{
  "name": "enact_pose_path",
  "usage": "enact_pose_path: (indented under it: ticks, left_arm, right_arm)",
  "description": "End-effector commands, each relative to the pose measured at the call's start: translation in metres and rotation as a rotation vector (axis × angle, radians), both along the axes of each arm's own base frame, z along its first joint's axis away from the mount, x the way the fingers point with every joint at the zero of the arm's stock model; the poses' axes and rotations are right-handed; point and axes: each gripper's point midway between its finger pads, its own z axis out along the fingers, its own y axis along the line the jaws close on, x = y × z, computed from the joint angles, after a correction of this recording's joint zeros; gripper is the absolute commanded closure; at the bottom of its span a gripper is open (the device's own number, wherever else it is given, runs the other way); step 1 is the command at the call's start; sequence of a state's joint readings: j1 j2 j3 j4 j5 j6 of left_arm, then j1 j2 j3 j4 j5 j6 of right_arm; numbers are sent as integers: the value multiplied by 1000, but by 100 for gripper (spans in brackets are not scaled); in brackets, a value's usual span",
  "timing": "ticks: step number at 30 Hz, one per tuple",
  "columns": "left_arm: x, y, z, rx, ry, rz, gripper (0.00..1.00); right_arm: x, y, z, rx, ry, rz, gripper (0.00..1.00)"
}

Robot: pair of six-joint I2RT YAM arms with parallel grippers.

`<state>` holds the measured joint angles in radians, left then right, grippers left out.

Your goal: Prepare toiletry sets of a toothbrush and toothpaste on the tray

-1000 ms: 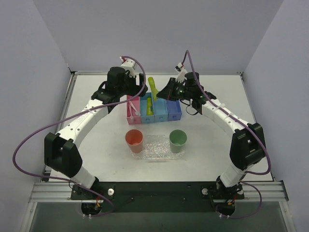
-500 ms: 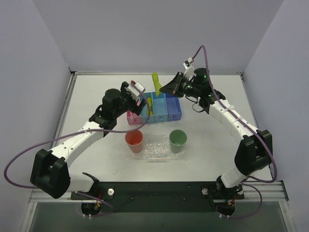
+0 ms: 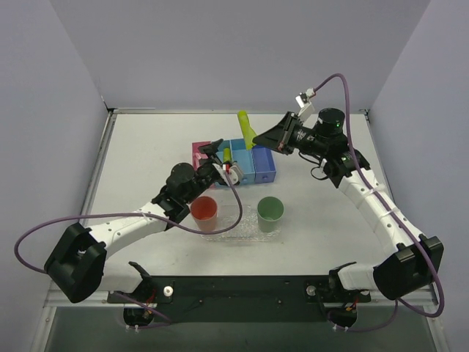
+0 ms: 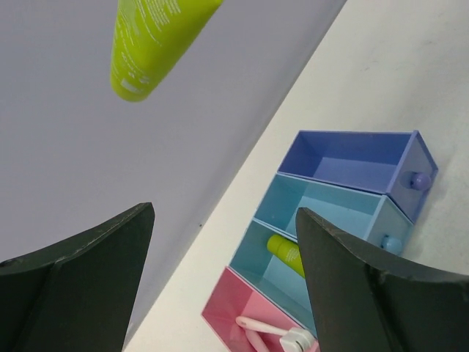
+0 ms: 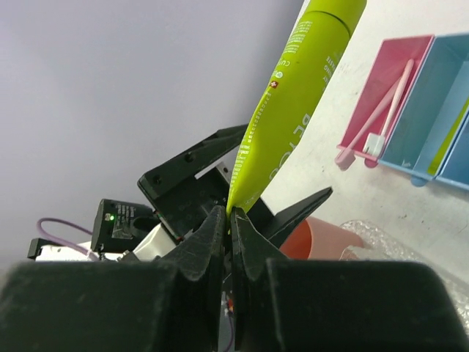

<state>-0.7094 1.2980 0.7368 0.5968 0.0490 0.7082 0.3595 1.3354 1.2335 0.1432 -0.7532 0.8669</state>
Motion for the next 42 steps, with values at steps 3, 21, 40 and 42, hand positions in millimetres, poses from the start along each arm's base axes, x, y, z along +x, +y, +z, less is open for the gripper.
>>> enact_pose_path:
  ticks: [3,21,40,42]
  left_arm:
    - [4,-9,44,-36,-210,17,11]
    - [-18,-41,48,2,-300,-83,12]
    - [-32,-52,68,-141,-313,-76,24]
    - [-35,-53,70,-158,-301,-89,34]
  right_arm:
    - [-34,-5,19,45,8,52,100]
    - [-66,-7,9,52,186,149,100]
    - [-84,-4,-5,79,344,220,100]
    - [-84,-5,-5,80,345,220,100]
